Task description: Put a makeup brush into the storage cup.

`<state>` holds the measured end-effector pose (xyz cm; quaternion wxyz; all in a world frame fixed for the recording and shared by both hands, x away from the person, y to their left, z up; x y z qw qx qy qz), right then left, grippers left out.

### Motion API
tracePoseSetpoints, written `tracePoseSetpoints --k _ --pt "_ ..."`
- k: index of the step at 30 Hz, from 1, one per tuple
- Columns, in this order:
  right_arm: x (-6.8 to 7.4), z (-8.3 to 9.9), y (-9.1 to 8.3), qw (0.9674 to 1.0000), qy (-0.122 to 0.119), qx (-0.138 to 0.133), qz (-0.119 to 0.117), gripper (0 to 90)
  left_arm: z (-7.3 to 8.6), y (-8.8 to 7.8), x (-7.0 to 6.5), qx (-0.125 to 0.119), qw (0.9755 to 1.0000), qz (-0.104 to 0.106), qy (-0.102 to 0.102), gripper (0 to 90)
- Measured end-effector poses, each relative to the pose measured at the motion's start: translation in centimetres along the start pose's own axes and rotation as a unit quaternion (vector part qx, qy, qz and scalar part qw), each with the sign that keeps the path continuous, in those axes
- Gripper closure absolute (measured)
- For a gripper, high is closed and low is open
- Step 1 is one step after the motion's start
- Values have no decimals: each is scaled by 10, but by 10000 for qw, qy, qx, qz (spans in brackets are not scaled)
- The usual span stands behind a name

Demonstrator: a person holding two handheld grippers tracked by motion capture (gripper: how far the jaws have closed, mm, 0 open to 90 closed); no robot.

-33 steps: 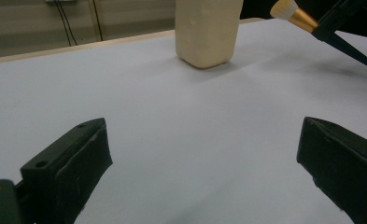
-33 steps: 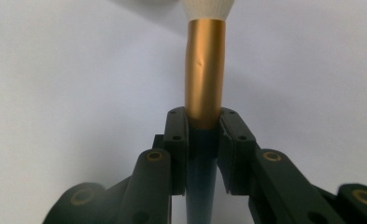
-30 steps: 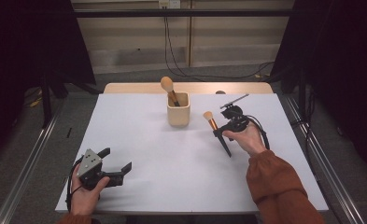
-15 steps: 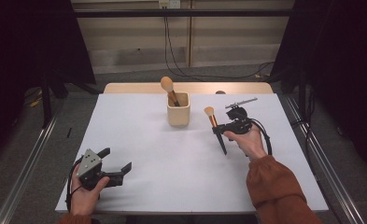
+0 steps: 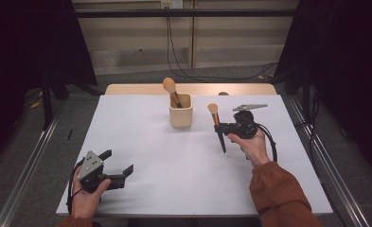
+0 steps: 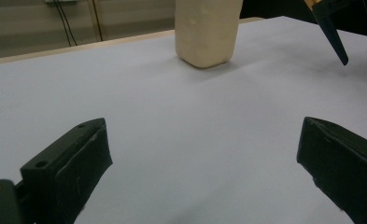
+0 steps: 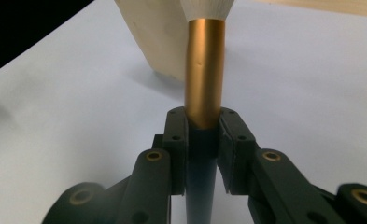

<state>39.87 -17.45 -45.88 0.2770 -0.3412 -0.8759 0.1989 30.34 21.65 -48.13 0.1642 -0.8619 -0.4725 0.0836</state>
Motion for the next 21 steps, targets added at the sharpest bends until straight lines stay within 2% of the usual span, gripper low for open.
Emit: tracePoseSetpoints --k 4,10,21 --pt "1 -1 -1 9997 20 -231 -93 756 0 0 0 9 10000 0 14 25" --pt "3 -4 -3 9986 -105 -500 -103 756 0 0 0 -2 10000 0 18 25" --pt "8 -9 -4 9941 -318 -1028 -160 756 -1 -1 0 -46 10000 27 -18 24"
Point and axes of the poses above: each handheld gripper's, and its own axes: y roughly forward along the jaws, z roughly out of its underside, x roughly to its left, the point moved 6 cm from there along y, roughly forward along the jaws, and after that the axes turned 7 degrees about -z, right-handed, at the moved point
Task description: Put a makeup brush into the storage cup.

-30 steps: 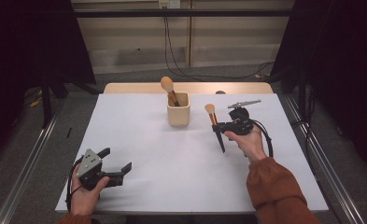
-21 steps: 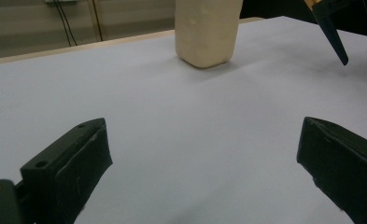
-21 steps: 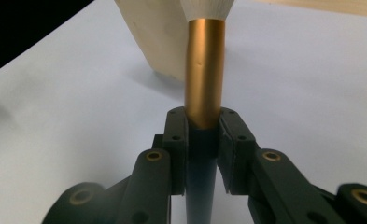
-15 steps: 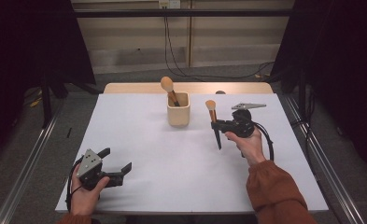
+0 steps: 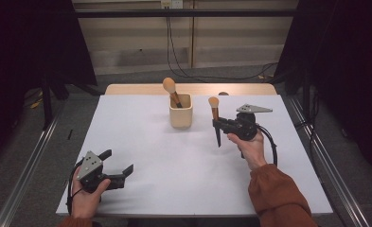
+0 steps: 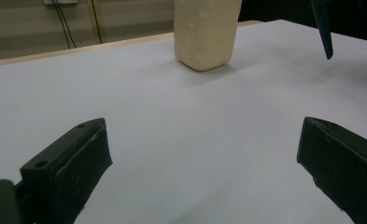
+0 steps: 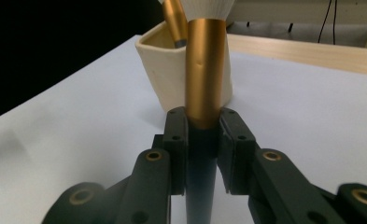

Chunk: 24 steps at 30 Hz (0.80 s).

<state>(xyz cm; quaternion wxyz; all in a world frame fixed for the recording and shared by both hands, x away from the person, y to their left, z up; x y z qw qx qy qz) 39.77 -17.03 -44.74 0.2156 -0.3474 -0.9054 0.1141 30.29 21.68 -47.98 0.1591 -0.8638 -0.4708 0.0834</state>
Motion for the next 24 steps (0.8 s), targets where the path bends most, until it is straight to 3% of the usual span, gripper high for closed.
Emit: tracePoseSetpoints --k 14,24 --pt "10 -10 6 9967 -435 -684 -75 756 0 0 0 -7 10000 11 8 24" --pt "14 -23 10 9934 -480 -1034 -120 756 -1 0 -1 -33 10000 10 -34 23"
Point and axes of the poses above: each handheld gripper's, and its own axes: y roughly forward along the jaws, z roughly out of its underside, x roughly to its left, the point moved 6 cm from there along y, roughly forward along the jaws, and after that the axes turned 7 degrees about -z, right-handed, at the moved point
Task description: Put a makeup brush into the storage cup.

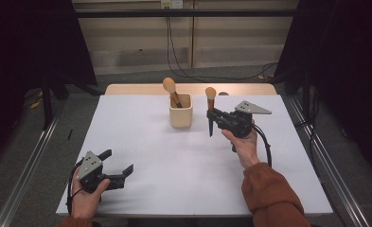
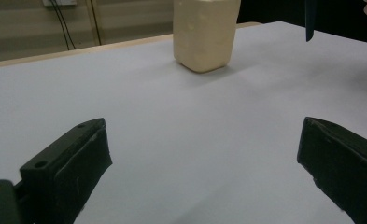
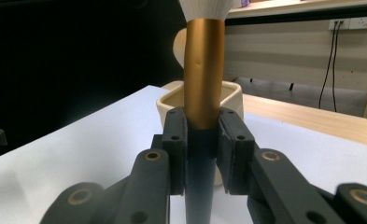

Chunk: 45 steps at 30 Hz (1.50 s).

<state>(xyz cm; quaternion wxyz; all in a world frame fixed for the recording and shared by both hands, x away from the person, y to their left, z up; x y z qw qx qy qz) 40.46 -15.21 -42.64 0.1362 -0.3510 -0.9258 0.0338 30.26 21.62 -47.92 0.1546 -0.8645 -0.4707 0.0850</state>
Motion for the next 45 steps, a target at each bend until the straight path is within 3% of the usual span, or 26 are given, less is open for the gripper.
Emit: tracePoseSetpoints --k 18,25,37,45 --pt "0 -36 8 9997 -84 -220 -102 756 1 0 1 29 10000 -41 87 24" --pt "3 -52 20 9992 -184 -298 -171 756 1 0 1 31 10000 -28 68 25" --pt "6 -64 43 9989 -208 -349 -240 755 1 0 0 14 10000 -15 -41 25" --pt "5 -69 55 9989 -284 -295 -224 756 1 1 1 38 10000 5 51 25"
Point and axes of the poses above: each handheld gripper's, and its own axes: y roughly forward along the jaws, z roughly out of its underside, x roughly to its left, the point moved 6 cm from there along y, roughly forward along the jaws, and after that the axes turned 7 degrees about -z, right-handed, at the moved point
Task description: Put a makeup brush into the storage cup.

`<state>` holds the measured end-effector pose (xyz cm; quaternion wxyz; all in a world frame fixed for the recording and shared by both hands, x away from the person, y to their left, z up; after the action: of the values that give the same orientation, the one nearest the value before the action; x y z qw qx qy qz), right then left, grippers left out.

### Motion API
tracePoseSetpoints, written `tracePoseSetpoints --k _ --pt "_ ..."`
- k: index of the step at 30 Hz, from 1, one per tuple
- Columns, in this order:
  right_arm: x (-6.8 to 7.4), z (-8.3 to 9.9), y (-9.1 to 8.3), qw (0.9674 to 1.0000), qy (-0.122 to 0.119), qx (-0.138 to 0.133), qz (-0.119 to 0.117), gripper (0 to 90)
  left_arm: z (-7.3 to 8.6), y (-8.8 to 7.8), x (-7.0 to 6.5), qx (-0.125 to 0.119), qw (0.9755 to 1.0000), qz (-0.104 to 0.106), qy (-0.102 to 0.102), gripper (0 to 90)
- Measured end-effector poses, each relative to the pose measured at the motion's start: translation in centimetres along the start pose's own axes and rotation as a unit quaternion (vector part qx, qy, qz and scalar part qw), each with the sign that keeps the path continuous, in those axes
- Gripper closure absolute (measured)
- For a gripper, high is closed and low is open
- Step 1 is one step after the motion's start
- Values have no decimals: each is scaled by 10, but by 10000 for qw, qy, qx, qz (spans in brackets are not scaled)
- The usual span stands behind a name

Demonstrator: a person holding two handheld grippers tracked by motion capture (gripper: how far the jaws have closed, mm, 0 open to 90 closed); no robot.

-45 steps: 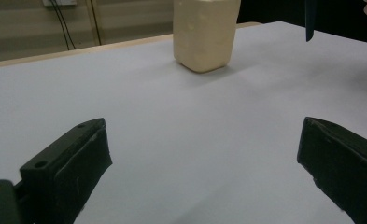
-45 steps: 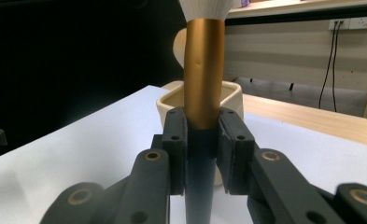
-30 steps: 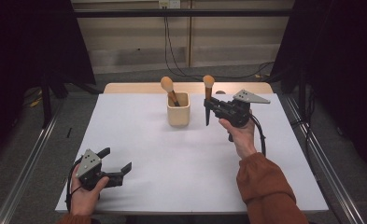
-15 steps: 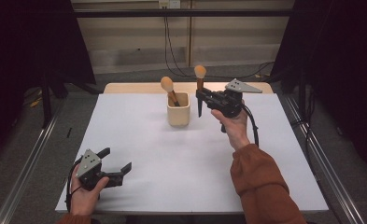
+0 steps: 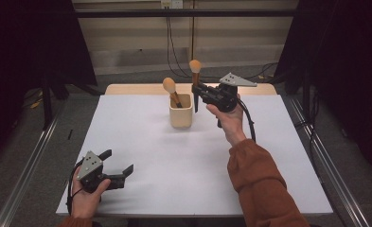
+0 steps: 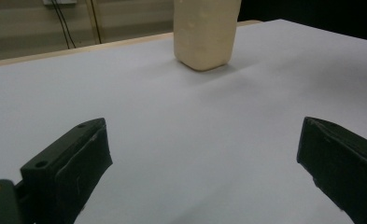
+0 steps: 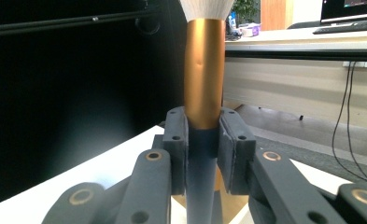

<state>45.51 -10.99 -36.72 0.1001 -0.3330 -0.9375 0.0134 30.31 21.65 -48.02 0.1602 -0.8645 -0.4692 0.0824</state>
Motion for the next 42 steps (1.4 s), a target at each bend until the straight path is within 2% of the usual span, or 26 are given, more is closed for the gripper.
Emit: tracePoseSetpoints --k 10,13,16,21,25,32,42 --pt "-4 -17 17 9999 -115 -45 81 756 0 0 1 -18 10000 -2 -9 25" --pt "-7 -19 22 9997 -18 -120 188 756 0 0 0 4 10000 25 18 25" --pt "-9 -16 28 9998 -21 -72 190 756 -1 0 0 -47 10000 16 -48 25" --pt "-11 -14 37 9997 -92 15 246 756 0 1 1 -18 10000 31 -12 24" --pt "-13 -13 43 9995 -118 -29 295 756 -1 1 1 -30 10000 14 -19 24" --pt "-20 -1 51 9994 -21 48 348 755 -1 2 1 -14 10000 29 -13 24" --pt "-20 16 58 9995 -19 154 288 756 -1 0 1 -25 10000 15 -31 24"
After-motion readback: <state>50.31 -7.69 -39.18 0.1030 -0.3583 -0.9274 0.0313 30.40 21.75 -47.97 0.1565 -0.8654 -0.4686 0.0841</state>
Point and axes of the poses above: each handheld gripper's, and its own axes: y roughly forward along the jaws, z roughly out of its underside, x roughly to its left, the point moved 6 cm from there along y, roughly forward along the jaws, and after that the axes turned 7 degrees about -z, right-handed, at the moved point
